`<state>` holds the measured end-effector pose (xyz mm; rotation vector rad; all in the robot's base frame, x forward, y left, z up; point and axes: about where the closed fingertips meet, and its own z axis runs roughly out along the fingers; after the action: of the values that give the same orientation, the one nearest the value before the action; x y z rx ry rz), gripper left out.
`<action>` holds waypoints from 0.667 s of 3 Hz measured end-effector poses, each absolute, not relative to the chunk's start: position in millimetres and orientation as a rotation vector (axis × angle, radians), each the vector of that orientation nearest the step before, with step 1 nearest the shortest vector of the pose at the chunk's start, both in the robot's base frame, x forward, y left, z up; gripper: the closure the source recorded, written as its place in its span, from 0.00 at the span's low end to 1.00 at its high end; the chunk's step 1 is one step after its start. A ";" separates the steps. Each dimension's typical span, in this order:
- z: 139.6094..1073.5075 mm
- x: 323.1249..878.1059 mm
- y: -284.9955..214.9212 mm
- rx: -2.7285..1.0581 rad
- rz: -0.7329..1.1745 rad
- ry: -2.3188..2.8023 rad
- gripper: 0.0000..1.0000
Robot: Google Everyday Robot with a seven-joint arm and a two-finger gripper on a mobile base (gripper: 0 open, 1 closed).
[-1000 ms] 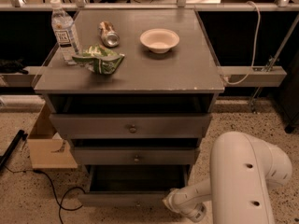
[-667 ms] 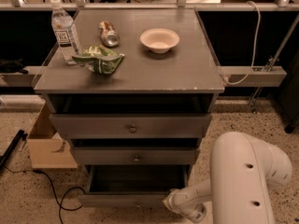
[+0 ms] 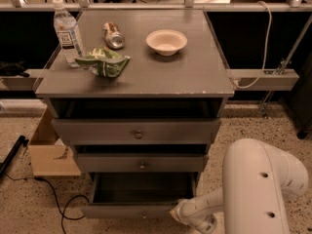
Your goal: Open bottom drawer
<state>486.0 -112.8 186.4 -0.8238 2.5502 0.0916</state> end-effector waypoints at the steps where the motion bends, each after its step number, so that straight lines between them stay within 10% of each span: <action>1: 182.0 478.2 -115.5 -0.819 0.098 2.551 1.00; 2: 184.9 478.4 -114.5 -0.819 0.098 2.551 1.00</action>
Offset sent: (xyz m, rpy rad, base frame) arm -0.1248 -0.0460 -0.0376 0.0712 0.0268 -0.0631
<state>478.4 -114.5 184.9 -0.8194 2.5506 0.0982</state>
